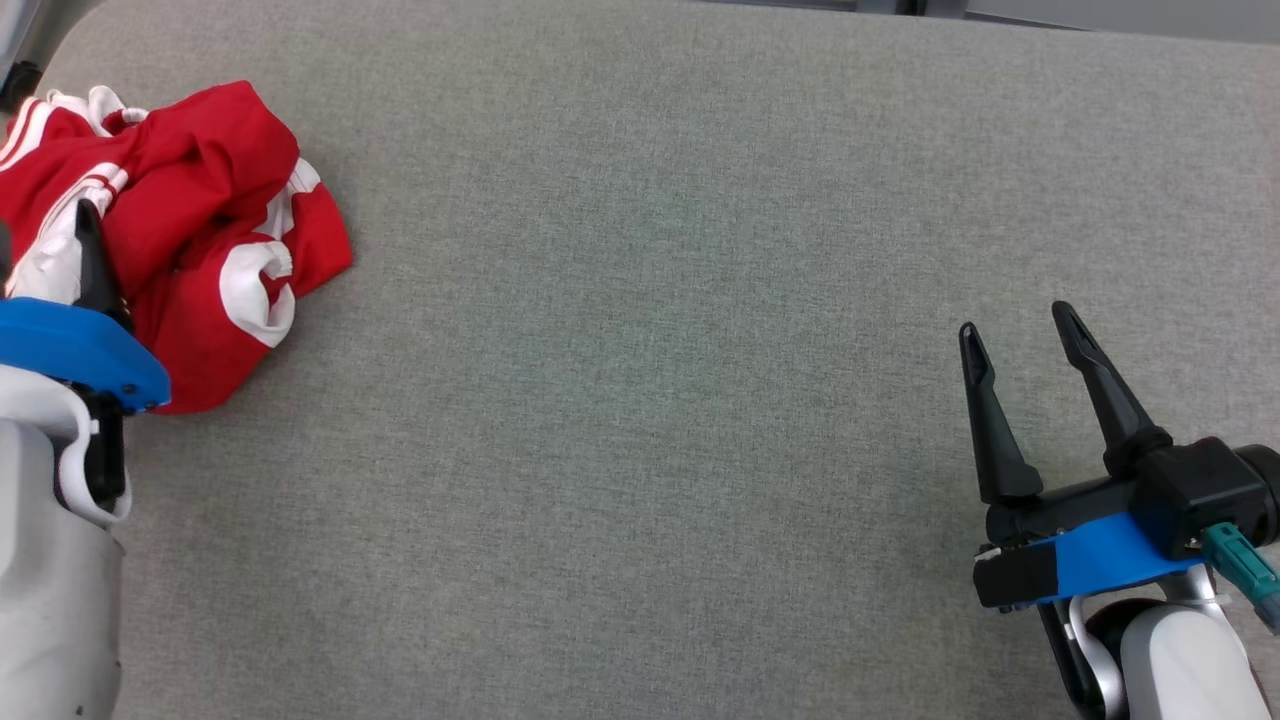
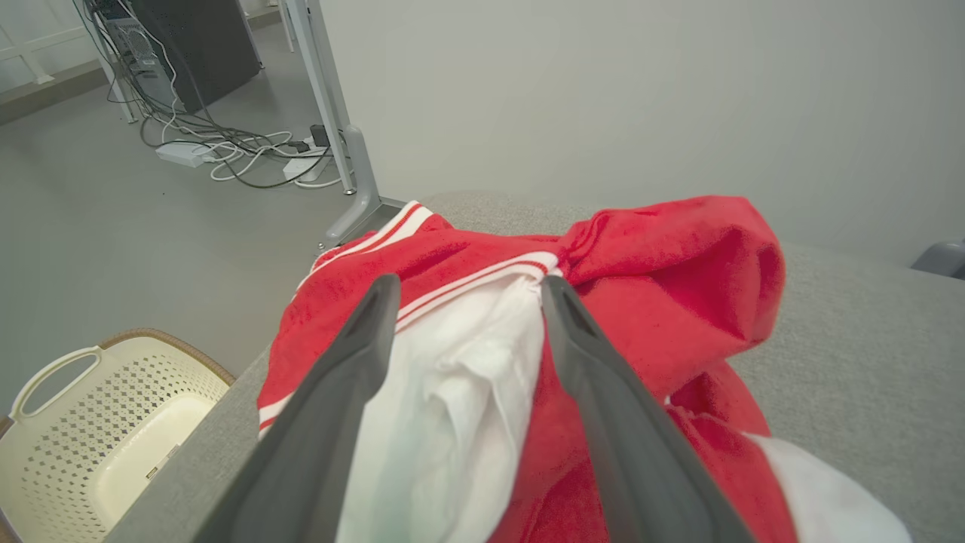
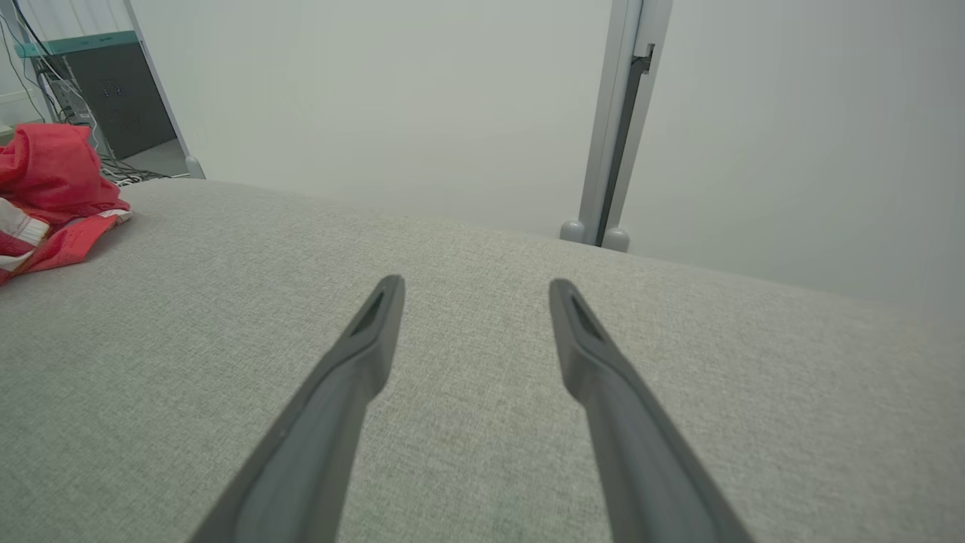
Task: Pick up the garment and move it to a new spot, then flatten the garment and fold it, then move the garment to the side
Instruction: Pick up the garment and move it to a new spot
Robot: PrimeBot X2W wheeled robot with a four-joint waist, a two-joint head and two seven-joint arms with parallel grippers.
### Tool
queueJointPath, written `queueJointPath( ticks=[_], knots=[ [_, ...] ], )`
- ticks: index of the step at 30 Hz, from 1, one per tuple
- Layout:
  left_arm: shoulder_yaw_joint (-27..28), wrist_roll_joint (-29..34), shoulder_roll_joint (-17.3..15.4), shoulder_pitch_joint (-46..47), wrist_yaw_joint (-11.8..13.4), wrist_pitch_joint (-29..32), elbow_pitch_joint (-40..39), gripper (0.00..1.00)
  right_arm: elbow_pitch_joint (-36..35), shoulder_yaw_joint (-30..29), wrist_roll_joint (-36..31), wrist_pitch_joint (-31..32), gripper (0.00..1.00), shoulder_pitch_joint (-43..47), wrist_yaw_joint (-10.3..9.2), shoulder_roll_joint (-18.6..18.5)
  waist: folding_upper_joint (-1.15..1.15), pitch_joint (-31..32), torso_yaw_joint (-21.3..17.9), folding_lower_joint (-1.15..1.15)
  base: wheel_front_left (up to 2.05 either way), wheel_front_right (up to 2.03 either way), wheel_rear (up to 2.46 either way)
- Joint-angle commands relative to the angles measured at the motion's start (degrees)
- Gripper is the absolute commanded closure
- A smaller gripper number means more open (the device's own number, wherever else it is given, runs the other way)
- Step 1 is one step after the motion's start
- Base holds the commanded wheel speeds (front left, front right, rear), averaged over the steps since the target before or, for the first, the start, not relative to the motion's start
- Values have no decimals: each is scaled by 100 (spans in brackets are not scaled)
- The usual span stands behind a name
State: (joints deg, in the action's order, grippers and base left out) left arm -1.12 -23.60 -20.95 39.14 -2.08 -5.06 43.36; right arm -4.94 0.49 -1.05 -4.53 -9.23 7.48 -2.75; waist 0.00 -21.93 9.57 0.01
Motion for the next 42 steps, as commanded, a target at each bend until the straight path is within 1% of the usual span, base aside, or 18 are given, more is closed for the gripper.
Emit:
queueJointPath(
  ticks=[1,10,11,12,13,15,18,20,26,29,33,38,42],
  knots=[
    [-39,-18,40,81,-17,4,103,0,-40,-10,-32,10,0,-63,3,-24,0,-17,9,-1,0,0,0],
    [-178,-123,219,303,-186,36,1292,0,-84,54,-27,70,0,-113,3,-24,0,-84,-7,-1,0,0,0],
    [-184,-136,235,311,-204,53,1429,9,-77,64,-23,73,0,-114,3,-24,0,-79,-15,-1,0,0,0],
    [-210,-129,227,323,-229,36,1536,57,-61,82,-11,76,0,-111,3,-24,0,-69,-31,-1,0,0,0],
    [-205,-146,229,345,-234,-26,1622,100,-49,100,1,76,0,-102,3,-24,0,-58,-47,-1,0,0,0],
    [-222,-157,252,358,-268,-96,1805,100,-27,119,23,68,0,-90,3,-24,0,-28,-72,-1,0,0,0],
    [-256,-121,244,445,-293,-370,1920,100,14,106,61,30,0,-53,3,-24,0,49,-94,-1,0,0,0],
    [-280,-76,176,545,-279,-545,1943,100,55,100,81,13,0,-24,3,-24,0,110,-102,-1,0,0,0],
    [-350,57,26,867,-254,-909,1644,100,239,142,201,-131,0,29,3,-25,0,418,-147,-1,0,0,0],
    [-378,138,-30,1035,-260,-984,1310,100,354,166,290,-233,0,86,3,-24,0,609,-218,-1,0,0,0],
    [-444,330,-116,1204,-192,-1014,662,100,521,179,438,-363,0,127,3,-25,0,845,-375,-1,0,0,0],
    [-572,507,-79,1359,-172,-1018,-296,100,697,192,601,-505,0,153,3,-24,0,1055,-679,-1,0,0,0],
    [-709,545,51,1522,-213,-1000,-1113,100,849,207,745,-616,0,190,3,-23,0,1215,-1010,-1,0,0,0]
  ],
)
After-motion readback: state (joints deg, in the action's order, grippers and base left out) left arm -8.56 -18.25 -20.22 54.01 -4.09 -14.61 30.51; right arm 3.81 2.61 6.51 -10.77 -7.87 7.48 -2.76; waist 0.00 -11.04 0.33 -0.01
